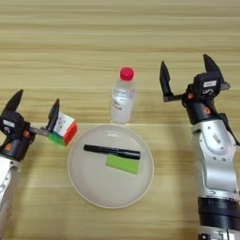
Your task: Move the objects on the table
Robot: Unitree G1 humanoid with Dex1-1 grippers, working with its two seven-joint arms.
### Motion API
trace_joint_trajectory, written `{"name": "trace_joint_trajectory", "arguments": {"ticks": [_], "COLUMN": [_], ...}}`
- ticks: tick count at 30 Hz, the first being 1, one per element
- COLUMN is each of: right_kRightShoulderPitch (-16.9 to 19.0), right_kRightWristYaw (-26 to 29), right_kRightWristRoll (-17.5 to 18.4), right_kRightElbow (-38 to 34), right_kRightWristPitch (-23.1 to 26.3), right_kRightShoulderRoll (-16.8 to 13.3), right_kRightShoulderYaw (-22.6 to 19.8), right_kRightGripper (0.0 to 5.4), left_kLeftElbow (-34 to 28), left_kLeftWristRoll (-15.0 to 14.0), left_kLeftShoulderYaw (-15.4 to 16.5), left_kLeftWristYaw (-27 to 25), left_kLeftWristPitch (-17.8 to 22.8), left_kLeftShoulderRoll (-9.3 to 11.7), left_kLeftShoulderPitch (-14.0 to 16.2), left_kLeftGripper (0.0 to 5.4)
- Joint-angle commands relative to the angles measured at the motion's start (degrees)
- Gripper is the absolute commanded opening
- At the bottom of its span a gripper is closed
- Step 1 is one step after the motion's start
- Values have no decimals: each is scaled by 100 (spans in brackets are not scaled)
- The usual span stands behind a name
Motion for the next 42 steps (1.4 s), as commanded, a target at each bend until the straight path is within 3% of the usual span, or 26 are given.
{"name": "trace_joint_trajectory", "arguments": {"ticks": [1, 11, 16, 19, 23, 31, 42], "right_kRightShoulderPitch": [-46, -76, -133, -221, -394, -718, -703], "right_kRightWristYaw": [148, 350, 476, 503, 530, 358, 316], "right_kRightWristRoll": [131, 286, 406, 497, 577, 391, 174], "right_kRightElbow": [-170, -370, -517, -580, -543, -241, -73], "right_kRightWristPitch": [-120, -117, 39, 250, 592, 1319, 2074], "right_kRightShoulderRoll": [52, 167, 264, 365, 460, 513, 473], "right_kRightShoulderYaw": [89, 345, 566, 741, 924, 1069, 1231], "right_kRightGripper": [540, 540, 540, 540, 540, 540, 540], "left_kLeftElbow": [71, 718, 1095, 1386, 1494, 1525, 1556], "left_kLeftWristRoll": [169, 62, 80, -77, -122, -45, 16], "left_kLeftShoulderYaw": [330, 785, 897, 1001, 1038, 1002, 948], "left_kLeftWristYaw": [386, 727, 792, 799, 778, 810, 818], "left_kLeftWristPitch": [-43, 305, 247, 340, 320, 305, 303], "left_kLeftShoulderRoll": [44, 124, 155, 140, 134, 94, 83], "left_kLeftShoulderPitch": [-381, -1157, -1464, -1614, -1630, -1580, -1580], "left_kLeftGripper": [538, 538, 538, 538, 538, 538, 538]}}
